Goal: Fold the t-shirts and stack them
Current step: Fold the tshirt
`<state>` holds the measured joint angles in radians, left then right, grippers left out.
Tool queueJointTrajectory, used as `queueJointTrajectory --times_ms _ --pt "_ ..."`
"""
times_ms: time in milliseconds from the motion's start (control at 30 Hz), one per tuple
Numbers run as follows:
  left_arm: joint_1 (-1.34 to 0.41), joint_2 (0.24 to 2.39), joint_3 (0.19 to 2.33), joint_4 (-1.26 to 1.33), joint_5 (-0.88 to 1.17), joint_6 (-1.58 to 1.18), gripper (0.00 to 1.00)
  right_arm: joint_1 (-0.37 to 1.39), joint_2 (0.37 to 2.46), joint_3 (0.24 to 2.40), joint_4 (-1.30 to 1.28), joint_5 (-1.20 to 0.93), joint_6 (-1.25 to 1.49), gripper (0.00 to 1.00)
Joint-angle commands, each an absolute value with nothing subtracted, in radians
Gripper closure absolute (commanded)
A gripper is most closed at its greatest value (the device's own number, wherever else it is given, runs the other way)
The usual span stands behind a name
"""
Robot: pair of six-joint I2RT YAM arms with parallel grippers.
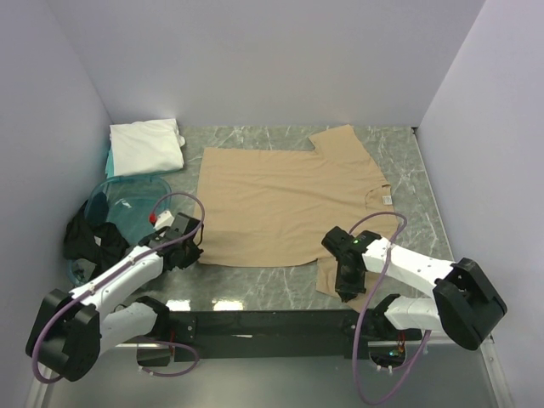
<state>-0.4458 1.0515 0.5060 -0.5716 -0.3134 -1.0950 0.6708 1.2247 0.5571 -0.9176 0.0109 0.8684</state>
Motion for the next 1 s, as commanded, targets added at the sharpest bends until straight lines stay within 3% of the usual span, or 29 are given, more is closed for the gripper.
queueJointTrajectory --times_ms 0,400,700,967 --pt "-0.446 1.063 0.558 -0.594 -0.344 -1.109 0.99 0.661 1.210 0.560 -0.885 0.060 0.845 1.00" --pt "-0.446 0.938 0.529 -0.758 -0.316 -1.236 0.99 0.718 1.057 0.753 -1.297 0.060 0.870 1.00" --pt "-0.446 0.847 0.515 -0.752 -0.314 -1.249 0.99 0.775 1.063 0.781 -1.344 0.051 0.888 1.00" --pt "-0.446 0.910 0.586 -0.681 -0.327 -1.197 0.99 0.738 1.140 0.910 -1.287 0.214 0.827 1.00"
